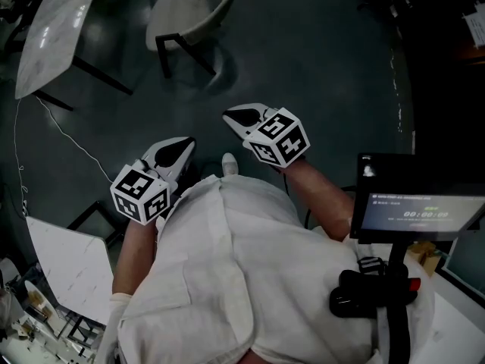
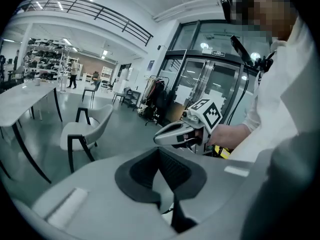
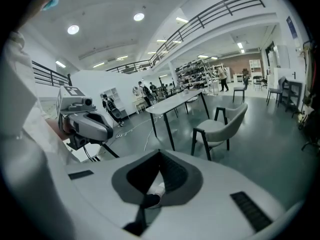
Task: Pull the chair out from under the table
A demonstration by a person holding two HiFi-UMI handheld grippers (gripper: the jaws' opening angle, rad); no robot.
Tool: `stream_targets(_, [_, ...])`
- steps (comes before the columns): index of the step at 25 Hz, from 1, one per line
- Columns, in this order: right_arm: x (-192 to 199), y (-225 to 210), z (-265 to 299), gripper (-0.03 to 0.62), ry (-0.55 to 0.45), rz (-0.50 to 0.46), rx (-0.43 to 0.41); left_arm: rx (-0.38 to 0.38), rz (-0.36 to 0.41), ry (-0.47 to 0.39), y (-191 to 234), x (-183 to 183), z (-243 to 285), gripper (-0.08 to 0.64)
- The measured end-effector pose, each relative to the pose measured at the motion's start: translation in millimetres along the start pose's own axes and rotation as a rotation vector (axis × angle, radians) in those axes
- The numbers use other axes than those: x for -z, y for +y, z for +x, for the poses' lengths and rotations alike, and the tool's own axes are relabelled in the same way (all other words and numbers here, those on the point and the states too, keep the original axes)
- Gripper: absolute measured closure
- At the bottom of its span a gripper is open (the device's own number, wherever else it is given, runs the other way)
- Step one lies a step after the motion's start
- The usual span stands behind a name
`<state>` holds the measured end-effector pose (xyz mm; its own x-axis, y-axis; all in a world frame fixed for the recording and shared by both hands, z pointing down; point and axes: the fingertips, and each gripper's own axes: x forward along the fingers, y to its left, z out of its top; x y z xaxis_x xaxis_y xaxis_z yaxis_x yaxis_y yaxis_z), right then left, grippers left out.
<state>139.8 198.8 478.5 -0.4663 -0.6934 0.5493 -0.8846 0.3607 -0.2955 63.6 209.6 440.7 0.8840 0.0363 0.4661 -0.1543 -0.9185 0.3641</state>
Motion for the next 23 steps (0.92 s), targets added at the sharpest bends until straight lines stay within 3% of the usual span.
stream_targets(8, [3,-2,1,0.586,0.005,0.001,0.008,0.004,0.001,-0.006,6,-2,1,0.552])
stream_targets(16, [-18,-1,19,0.586,0.027,-0.011,0.016,-0.003,-0.018,-0.032,33,-15,-19,0.552])
stream_targets(23, [-32,-35,99,0.586,0.075,0.061,0.069,0.032,-0.015,-0.011,134,-21,-28,0.552])
